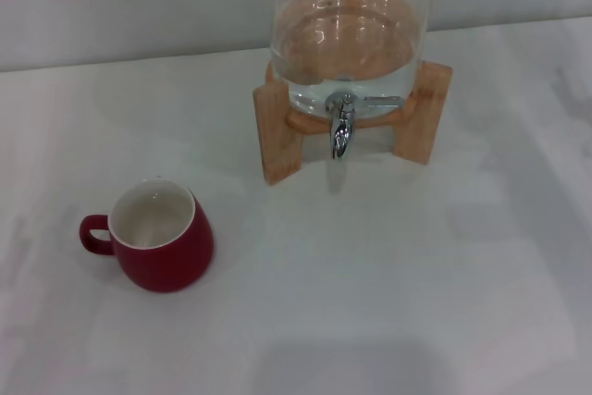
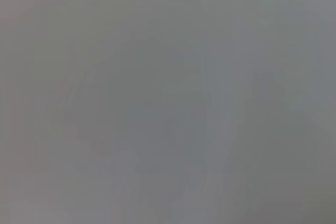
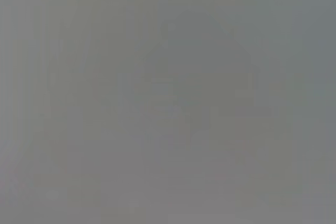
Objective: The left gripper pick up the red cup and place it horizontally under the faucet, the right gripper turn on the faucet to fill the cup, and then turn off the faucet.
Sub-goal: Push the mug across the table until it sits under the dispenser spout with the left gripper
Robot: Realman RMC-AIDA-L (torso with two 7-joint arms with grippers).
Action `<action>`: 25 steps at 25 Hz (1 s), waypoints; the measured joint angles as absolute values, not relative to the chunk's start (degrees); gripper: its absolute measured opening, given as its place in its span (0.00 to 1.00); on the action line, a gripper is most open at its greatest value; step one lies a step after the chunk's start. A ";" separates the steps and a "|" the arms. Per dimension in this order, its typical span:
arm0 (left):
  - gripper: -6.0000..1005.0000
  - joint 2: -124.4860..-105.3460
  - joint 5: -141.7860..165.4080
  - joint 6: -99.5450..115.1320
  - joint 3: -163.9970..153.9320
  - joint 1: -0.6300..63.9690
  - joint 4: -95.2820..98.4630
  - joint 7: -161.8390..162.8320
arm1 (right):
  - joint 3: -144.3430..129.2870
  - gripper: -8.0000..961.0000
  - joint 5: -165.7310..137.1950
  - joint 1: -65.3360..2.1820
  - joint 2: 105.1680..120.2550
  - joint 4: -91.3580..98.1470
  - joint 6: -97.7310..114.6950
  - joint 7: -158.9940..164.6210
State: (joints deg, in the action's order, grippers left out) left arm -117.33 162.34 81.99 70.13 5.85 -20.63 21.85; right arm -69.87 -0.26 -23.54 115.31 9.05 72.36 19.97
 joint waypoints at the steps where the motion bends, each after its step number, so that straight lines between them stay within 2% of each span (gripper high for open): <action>1: 0.87 -116.89 162.35 81.22 68.98 5.92 -20.75 22.05 | -70.16 0.84 -0.26 -23.58 115.31 9.05 72.24 20.11; 7: 0.87 -114.75 162.34 77.87 63.76 6.15 -20.61 23.52 | -71.72 0.84 -0.27 -23.46 115.31 9.05 72.33 20.48; 25: 0.86 -113.80 162.33 67.38 61.52 6.48 -20.35 25.70 | -74.62 0.84 -0.26 -21.90 115.49 9.05 73.39 21.98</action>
